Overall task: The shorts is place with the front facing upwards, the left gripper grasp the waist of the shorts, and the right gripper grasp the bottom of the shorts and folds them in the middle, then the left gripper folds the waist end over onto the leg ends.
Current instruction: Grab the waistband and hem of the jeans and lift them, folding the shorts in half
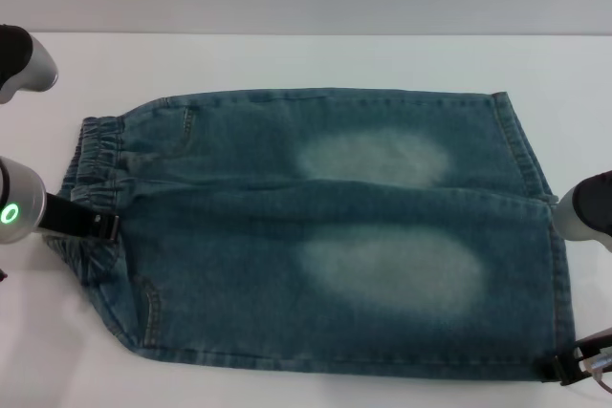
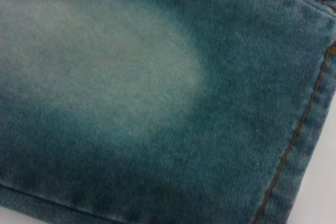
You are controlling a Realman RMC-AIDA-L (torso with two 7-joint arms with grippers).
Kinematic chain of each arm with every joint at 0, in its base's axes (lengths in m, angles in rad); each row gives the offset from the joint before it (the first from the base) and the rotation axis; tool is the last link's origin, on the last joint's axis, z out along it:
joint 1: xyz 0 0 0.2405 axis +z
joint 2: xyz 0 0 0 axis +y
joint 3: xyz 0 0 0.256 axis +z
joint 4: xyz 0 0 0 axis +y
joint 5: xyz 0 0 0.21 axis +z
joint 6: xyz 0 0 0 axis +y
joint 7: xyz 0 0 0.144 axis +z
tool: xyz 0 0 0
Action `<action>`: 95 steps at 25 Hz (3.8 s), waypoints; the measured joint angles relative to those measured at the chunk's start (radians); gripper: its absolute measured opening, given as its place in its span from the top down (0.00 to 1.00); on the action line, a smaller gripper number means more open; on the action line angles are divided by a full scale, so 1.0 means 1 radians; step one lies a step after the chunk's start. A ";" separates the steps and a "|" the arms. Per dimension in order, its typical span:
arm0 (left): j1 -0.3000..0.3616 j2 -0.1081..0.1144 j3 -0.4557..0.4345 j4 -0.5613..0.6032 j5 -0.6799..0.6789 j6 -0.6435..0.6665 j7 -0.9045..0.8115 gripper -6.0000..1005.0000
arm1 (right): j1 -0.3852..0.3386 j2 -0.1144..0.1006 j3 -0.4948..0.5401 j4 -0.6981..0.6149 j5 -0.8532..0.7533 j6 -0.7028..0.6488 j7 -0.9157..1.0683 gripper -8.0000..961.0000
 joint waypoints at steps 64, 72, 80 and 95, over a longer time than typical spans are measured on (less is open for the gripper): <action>-0.012 0.001 -0.090 -0.067 -0.002 0.113 0.023 0.91 | -0.057 0.000 0.151 0.159 0.000 -0.496 -0.212 0.99; -0.014 0.000 -0.090 -0.057 -0.004 0.238 0.024 0.91 | -0.148 0.003 0.186 0.081 -0.002 -0.874 -0.234 0.99; -0.012 -0.001 -0.085 -0.019 -0.014 0.368 0.013 0.91 | -0.198 0.005 0.187 -0.025 -0.001 -1.113 -0.235 0.99; -0.027 -0.001 -0.053 0.089 -0.067 0.547 0.020 0.91 | -0.174 0.004 0.192 -0.210 0.003 -1.323 -0.235 0.99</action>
